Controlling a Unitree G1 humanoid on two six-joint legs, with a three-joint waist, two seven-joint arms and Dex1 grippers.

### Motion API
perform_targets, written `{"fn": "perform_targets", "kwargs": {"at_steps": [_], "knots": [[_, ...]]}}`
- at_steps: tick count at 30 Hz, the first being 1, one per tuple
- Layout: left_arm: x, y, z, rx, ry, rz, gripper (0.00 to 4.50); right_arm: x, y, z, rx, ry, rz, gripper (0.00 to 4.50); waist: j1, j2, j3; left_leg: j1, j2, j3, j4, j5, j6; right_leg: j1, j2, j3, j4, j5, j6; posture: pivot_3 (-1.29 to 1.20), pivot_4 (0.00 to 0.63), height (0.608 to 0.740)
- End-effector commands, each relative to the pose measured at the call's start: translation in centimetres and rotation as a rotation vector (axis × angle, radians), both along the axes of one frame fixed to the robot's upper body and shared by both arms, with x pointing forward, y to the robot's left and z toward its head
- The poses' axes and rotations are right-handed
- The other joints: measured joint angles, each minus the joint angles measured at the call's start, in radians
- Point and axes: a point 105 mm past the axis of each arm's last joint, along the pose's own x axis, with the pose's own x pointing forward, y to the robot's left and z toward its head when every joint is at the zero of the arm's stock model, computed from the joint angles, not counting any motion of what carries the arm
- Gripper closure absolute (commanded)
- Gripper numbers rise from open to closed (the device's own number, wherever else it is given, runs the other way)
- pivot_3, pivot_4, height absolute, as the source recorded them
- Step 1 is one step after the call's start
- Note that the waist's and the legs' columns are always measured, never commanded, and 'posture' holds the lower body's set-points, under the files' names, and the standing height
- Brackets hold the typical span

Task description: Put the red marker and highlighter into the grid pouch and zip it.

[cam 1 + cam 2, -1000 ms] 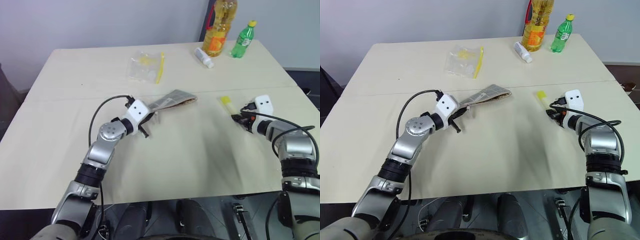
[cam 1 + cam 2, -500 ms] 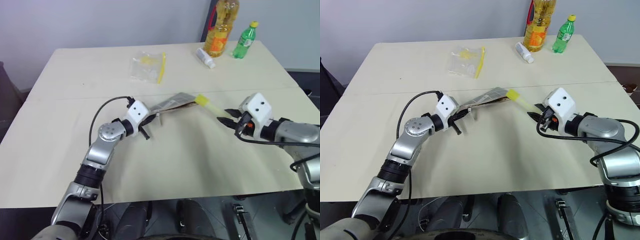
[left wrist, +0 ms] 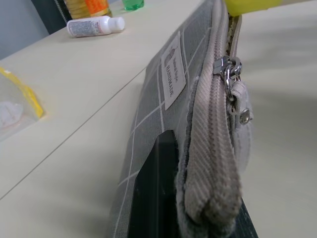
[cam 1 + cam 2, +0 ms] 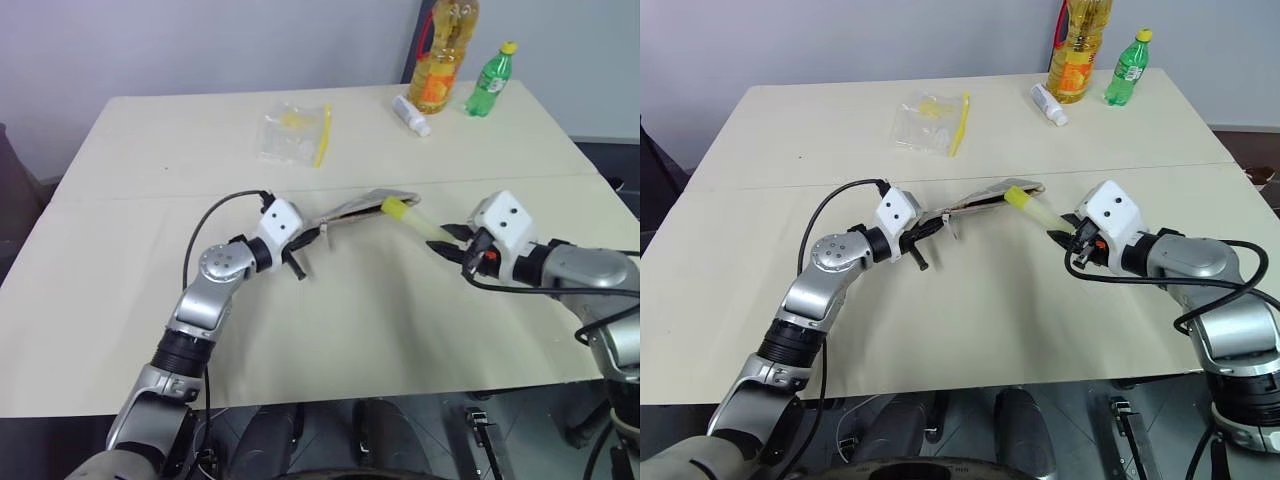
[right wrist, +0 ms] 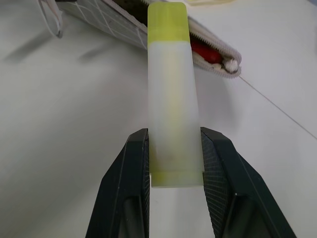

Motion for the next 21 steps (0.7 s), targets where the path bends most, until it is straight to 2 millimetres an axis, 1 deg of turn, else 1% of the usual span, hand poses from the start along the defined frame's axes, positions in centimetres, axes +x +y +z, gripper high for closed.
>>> {"fn": "perform_targets", "kwargs": {"at_steps": [1, 3, 7, 10, 14, 16, 21], "knots": [[-0.7, -0.5, 1.6, -0.029, -0.053, -0.036, 4.5, 0.2, 0.4, 0.7, -0.013, -0.039, 0.024, 3.64, 0.0, 0.0, 0.0, 0.0, 0.0, 0.0, 0.0, 0.0, 0.0, 0.0, 0.0, 0.0, 0.0, 0.0, 0.0, 0.0, 0.15, 0.74], [-1.0, -0.7, 1.7, -0.022, -0.063, -0.058, 4.5, 0.1, 0.5, 0.5, -0.038, -0.034, 0.036, 3.64, 0.0, 0.0, 0.0, 0.0, 0.0, 0.0, 0.0, 0.0, 0.0, 0.0, 0.0, 0.0, 0.0, 0.0, 0.0, 0.0, 0.15, 0.74], [-2.0, -1.0, 1.4, 0.045, -0.101, -0.126, 4.5, 0.0, 0.8, 0.5, -0.111, -0.035, 0.074, 3.64, 0.0, 0.0, 0.0, 0.0, 0.0, 0.0, 0.0, 0.0, 0.0, 0.0, 0.0, 0.0, 0.0, 0.0, 0.0, 0.0, 0.15, 0.74], [-2.7, -1.3, 1.2, 0.086, -0.125, -0.181, 4.5, -0.3, 1.1, 0.6, -0.227, -0.039, 0.127, 3.64, 0.0, 0.0, 0.0, 0.0, 0.0, 0.0, 0.0, 0.0, 0.0, 0.0, 0.0, 0.0, 0.0, 0.0, 0.0, 0.0, 0.15, 0.74], [-3.8, -1.9, 0.9, 0.162, -0.144, -0.29, 4.5, -0.8, 2.3, 1.3, -0.407, -0.069, 0.243, 3.64, -0.001, 0.0, 0.0, 0.0, 0.0, 0.0, 0.0, 0.0, 0.0, -0.001, 0.0, 0.0, 0.0, -0.002, -0.003, 0.0, 0.15, 0.74], [-4.1, -2.1, 0.9, 0.168, -0.143, -0.316, 4.5, -0.9, 3.1, 1.4, -0.44, -0.084, 0.281, 3.64, -0.001, 0.0, 0.0, -0.001, 0.0, 0.0, 0.0, 0.0, 0.0, -0.001, 0.0, 0.0, 0.0, -0.002, -0.003, 0.0, 0.15, 0.74], [-4.4, -2.4, 0.8, 0.18, -0.138, -0.348, 4.5, -1.0, 5.0, 1.9, -0.458, -0.119, 0.354, 3.64, -0.001, 0.0, 0.0, -0.001, 0.0, 0.0, 0.0, 0.0, 0.0, -0.001, 0.0, 0.0, -0.001, -0.002, -0.003, 0.0, 0.15, 0.74]]}}
